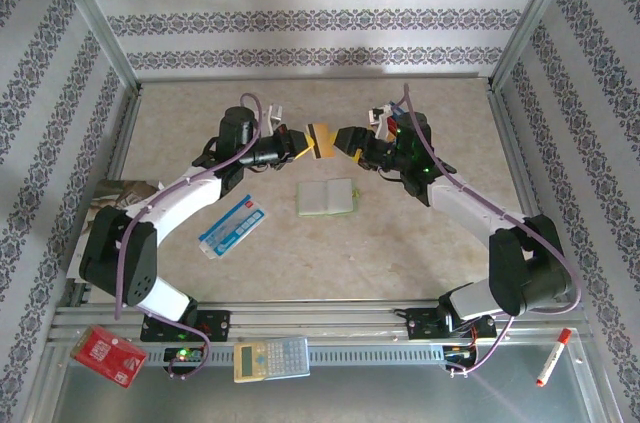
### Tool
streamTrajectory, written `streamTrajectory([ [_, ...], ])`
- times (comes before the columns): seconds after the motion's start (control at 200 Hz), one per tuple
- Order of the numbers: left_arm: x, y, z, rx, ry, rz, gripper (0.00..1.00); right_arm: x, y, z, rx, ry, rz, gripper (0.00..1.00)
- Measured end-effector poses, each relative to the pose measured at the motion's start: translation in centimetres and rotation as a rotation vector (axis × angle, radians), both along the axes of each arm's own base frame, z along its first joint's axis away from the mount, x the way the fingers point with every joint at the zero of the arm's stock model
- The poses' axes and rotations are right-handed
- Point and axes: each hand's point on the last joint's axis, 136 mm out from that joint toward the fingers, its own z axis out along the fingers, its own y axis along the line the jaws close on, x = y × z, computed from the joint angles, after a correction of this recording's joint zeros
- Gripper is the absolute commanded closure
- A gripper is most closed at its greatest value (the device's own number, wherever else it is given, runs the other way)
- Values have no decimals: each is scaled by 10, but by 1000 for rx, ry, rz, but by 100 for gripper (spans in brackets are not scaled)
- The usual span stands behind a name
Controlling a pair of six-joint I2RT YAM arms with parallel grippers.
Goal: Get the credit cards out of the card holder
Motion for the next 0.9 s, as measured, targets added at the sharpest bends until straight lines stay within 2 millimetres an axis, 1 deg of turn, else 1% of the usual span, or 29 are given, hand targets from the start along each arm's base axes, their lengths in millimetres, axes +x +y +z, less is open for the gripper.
streamTrajectory([
  [0.125,-1,-7,4,-36,9,-20,99,-3,4,7,35,-7,32,39],
  [0.24,-2,-10,9,-64,6,-34,99,-4,8,8,60,8,53,48],
  [0.38,-2,-12,13,-85,3,-47,99,-2,10,13,95,3,65,69],
  [0.53,-1,-14,16,-99,-7,-51,99,-1,8,15,110,-8,62,84],
  [0.605,-1,-14,17,-100,-8,-53,97,-1,6,14,113,-10,62,95],
  [0.634,-1,-13,16,-97,-5,-51,96,-2,7,15,117,-16,66,100],
  [0.754,-1,-13,14,-86,-12,-49,87,-3,7,17,121,-31,72,100],
  [0.789,-1,-12,12,-78,-12,-48,81,-3,7,16,120,-31,73,100],
  [0.834,-1,-12,9,-67,-9,-45,68,-4,7,15,120,-30,74,100],
  [0.899,-1,-10,3,-42,-2,-36,66,-4,7,13,116,-32,74,100],
])
